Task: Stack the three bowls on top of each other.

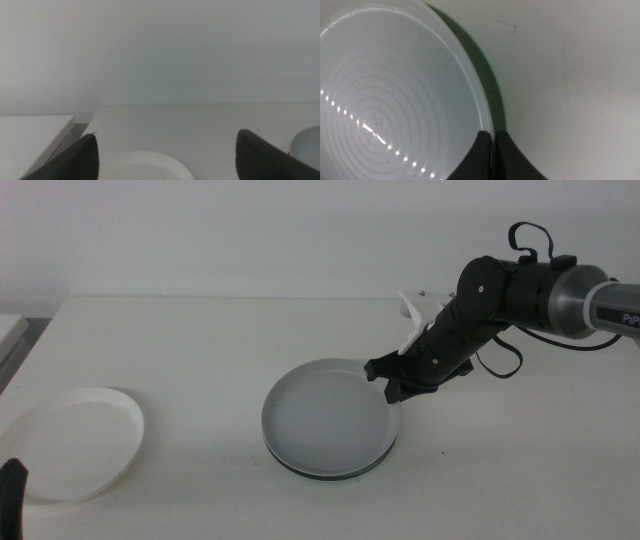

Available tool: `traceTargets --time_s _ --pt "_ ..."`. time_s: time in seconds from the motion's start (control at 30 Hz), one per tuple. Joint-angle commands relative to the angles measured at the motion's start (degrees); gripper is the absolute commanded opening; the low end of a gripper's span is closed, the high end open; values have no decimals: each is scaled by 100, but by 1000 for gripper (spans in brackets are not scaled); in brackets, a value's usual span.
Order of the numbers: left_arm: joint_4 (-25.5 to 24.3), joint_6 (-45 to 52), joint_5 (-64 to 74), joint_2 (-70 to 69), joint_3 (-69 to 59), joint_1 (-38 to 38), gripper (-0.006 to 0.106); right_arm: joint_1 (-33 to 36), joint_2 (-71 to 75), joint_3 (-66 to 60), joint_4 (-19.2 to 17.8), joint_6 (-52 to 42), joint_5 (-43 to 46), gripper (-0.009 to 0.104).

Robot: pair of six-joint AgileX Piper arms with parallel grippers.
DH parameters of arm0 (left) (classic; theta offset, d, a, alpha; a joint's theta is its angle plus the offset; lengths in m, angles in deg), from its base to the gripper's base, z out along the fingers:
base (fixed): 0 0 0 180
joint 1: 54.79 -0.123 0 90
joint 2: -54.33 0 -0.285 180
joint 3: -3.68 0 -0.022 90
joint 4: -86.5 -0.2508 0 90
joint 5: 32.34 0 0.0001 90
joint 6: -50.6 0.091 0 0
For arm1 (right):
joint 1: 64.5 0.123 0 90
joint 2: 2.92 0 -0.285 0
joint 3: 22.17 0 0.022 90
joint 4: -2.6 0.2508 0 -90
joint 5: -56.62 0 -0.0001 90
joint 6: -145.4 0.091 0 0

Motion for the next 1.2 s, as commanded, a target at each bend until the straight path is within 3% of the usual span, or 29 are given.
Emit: traceTargets --time_s 0.0,0.1,0.2,0.27,0.53,0.8,1.17 --pt "20 2 -73 -16 3 15 94 7 -16 -25 -13 -53 84 1" --pt "20 2 -73 -16 3 15 94 7 66 -25 -56 -63 84 24" --pt "20 2 -73 -16 3 15 94 -4 412 -25 -68 -83 23 70" --pt "20 2 -73 -16 3 15 94 -27 761 -25 -187 -310 -151 93" --pt "20 2 -73 -16 3 15 94 -266 3128 -431 -474 -910 -643 91" --pt "20 2 -73 -16 3 15 94 -266 6285 -2714 -484 -1014 472 91" --pt "20 2 -73 -16 3 15 94 -266 6909 -2853 -359 -956 290 91"
